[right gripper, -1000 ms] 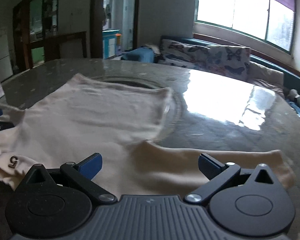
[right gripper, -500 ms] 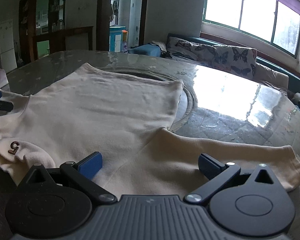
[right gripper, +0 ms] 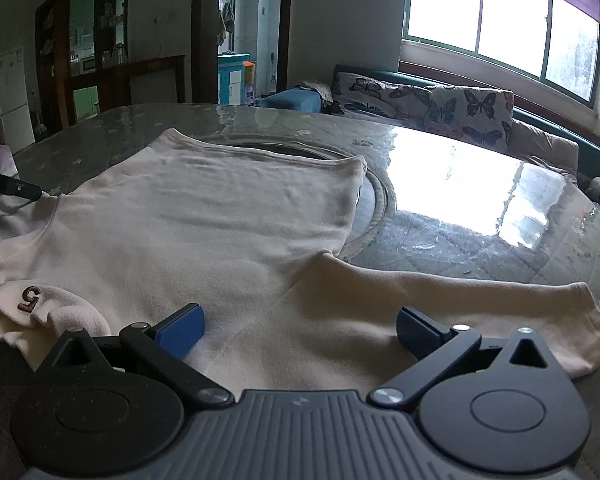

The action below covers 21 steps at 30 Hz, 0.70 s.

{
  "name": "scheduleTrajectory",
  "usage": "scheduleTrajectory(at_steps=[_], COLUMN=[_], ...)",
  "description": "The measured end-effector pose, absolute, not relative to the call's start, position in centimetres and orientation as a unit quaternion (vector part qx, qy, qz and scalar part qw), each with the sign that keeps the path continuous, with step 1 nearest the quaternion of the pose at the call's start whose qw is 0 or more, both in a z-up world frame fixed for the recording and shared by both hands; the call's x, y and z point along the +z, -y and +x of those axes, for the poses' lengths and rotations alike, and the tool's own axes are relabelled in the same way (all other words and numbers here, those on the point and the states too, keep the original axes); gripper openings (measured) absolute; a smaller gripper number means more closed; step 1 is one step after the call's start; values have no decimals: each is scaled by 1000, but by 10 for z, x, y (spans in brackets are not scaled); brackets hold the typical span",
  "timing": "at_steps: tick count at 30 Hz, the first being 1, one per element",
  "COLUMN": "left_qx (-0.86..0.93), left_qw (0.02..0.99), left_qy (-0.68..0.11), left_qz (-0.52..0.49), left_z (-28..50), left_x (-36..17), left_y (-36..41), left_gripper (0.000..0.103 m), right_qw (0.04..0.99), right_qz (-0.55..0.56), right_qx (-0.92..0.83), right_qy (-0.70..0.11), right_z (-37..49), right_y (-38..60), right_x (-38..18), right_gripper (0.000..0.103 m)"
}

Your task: Fold clothes

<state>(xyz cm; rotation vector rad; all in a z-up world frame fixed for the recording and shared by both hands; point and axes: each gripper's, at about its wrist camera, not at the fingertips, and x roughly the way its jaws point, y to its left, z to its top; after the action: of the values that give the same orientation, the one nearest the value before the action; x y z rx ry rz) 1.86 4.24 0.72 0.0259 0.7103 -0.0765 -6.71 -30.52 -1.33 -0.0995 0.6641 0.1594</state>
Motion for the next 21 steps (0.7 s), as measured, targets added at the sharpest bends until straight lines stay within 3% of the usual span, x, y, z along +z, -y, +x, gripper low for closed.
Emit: scheduleTrajectory(at_steps=[4, 6, 11, 14, 16, 21], left_qx=[-16, -6, -8, -2, 7, 42], left_qw=[946, 948, 942, 941, 941, 938], left_qy=[-323, -317, -336, -337, -338, -344], left_qz=[-16, -18, -22, -2, 7, 23], left_z=[1, -14, -42, -44, -46, -50], left_x=[22, 27, 20, 13, 13, 15], left_y=[-61, -68, -72, -66, -66, -76], left_gripper=[101, 95, 62, 52, 47, 47], right_qw=[941, 940, 940, 940, 941, 941], right_qz=[-44, -42, -41, -43, -45, -44], right_qx=[80, 80, 80, 79, 78, 78], right_qy=[-327, -328, -329, -328, -327, -327], right_z=[-66, -65, -65, -65, -65, -65], right_y=[306, 306, 306, 305, 304, 304], right_x=[-14, -14, -14, -14, -14, -14], right_gripper=[103, 103, 103, 103, 103, 103])
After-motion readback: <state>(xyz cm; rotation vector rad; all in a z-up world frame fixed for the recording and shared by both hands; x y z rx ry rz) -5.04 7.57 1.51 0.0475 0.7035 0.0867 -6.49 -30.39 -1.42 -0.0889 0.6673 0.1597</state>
